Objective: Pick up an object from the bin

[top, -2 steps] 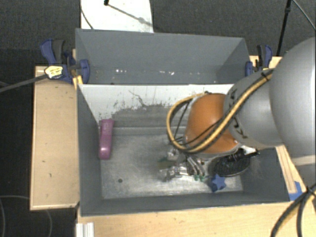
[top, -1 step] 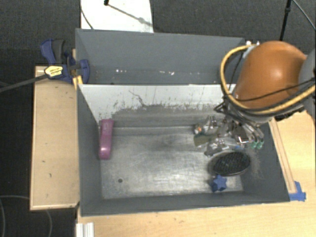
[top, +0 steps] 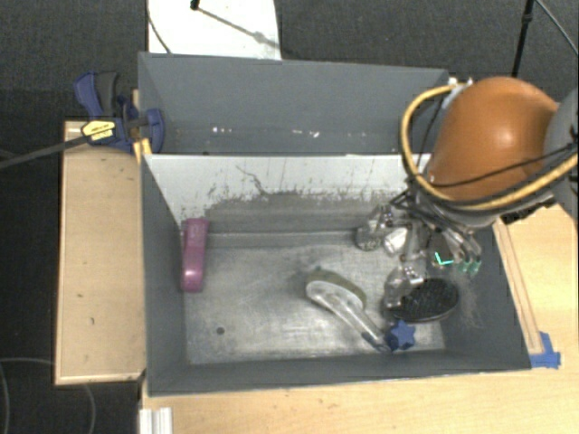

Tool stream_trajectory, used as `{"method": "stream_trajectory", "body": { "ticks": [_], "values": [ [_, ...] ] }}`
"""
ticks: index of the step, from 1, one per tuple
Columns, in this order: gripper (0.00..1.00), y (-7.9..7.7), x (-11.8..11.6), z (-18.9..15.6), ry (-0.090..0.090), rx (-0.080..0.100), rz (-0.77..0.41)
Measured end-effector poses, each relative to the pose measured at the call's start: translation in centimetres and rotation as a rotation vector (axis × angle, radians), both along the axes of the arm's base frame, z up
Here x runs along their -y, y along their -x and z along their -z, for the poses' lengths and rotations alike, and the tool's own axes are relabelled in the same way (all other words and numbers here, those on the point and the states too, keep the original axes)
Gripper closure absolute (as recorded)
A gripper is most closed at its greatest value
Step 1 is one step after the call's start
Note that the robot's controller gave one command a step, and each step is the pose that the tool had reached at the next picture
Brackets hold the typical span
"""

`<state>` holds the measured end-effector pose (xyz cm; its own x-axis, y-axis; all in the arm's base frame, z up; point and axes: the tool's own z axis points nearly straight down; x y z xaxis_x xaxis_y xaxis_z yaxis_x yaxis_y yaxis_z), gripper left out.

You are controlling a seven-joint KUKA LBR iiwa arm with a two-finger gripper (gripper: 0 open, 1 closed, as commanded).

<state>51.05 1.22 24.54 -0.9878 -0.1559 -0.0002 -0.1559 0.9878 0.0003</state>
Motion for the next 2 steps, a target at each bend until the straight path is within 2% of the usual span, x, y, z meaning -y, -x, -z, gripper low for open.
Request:
{"method": "stream_trajectory", "body": {
  "ticks": [1,2],
  "values": [
    [0.00,-0.3,-1.0,14.4,0.000,-0.004,0.188],
    [0.00,-0.4,-4.7,13.3,-0.002,0.004,0.256]
  ]
}}
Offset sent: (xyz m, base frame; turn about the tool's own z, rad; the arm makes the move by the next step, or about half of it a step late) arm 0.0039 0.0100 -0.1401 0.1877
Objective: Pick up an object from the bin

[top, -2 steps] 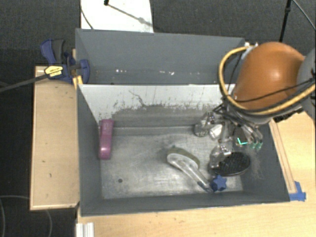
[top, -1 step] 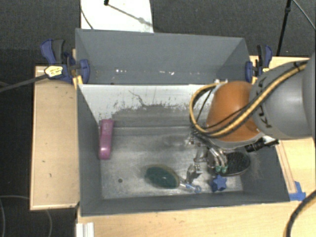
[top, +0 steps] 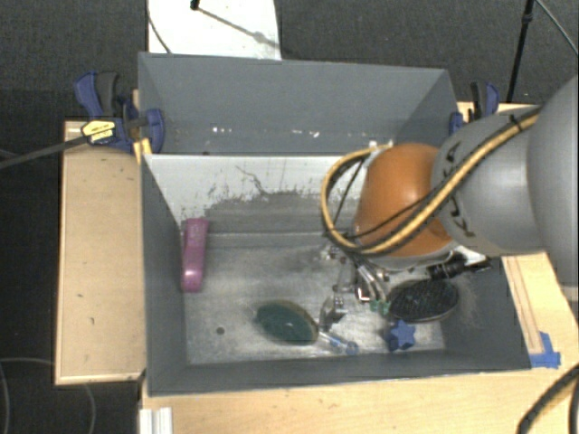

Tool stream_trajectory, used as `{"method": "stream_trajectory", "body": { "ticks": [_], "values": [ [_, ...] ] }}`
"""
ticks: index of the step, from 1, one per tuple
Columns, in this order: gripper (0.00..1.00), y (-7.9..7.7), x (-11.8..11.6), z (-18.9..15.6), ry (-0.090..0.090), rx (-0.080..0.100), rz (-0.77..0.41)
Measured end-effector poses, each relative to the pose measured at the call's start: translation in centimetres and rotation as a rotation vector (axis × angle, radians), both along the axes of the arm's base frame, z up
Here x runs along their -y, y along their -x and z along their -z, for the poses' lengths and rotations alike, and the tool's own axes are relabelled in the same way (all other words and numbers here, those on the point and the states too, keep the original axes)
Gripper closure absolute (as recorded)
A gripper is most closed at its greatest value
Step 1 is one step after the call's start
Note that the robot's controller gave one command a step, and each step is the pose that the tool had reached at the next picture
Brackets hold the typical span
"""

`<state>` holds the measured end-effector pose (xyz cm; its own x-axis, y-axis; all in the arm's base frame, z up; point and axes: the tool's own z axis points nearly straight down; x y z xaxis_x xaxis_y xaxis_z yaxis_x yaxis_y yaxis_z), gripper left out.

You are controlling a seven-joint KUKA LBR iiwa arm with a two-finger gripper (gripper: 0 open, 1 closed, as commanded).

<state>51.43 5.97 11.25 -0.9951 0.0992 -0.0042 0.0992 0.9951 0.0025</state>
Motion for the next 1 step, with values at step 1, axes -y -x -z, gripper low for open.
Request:
{"method": "stream_trajectory", "body": {
  "ticks": [1],
  "values": [
    [0.00,3.06,-7.80,4.13,-0.001,0.003,-0.135]
  ]
}}
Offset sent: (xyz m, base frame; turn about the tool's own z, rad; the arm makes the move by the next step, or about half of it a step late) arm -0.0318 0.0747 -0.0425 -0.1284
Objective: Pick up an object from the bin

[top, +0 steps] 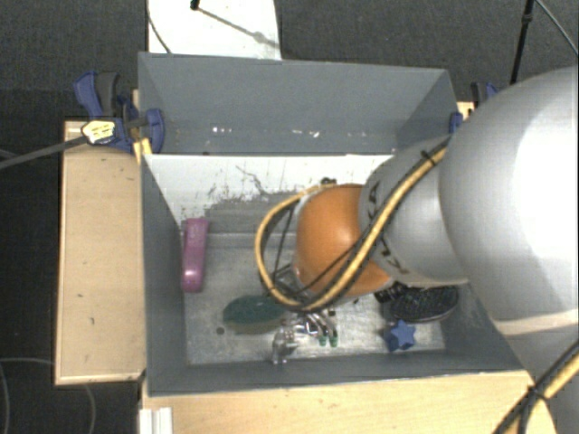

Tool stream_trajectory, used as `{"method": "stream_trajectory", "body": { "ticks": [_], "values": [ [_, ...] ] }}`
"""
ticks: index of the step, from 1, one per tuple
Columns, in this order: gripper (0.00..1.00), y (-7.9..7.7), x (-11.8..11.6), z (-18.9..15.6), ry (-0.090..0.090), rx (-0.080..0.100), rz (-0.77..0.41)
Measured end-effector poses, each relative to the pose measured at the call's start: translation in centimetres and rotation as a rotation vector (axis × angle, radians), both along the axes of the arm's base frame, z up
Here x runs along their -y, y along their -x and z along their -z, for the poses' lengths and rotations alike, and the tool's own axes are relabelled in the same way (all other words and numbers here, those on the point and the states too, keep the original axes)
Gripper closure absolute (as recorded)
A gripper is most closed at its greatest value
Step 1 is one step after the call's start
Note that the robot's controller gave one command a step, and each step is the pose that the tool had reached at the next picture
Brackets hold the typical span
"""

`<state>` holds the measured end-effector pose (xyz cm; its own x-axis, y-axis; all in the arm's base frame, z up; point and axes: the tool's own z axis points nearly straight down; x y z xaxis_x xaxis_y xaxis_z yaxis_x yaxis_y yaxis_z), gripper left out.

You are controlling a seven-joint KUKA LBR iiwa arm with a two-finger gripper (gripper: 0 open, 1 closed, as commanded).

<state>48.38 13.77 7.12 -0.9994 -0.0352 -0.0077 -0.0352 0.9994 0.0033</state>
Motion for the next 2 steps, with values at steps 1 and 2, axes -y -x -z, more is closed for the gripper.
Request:
{"method": "stream_trajectory", "body": {
  "ticks": [1,2],
  "values": [
    [1.00,-0.2,0.3,-0.2,0.000,0.004,0.007],
    [1.00,-1.8,-0.8,-14.8,0.002,0.004,-0.119]
  ]
}}
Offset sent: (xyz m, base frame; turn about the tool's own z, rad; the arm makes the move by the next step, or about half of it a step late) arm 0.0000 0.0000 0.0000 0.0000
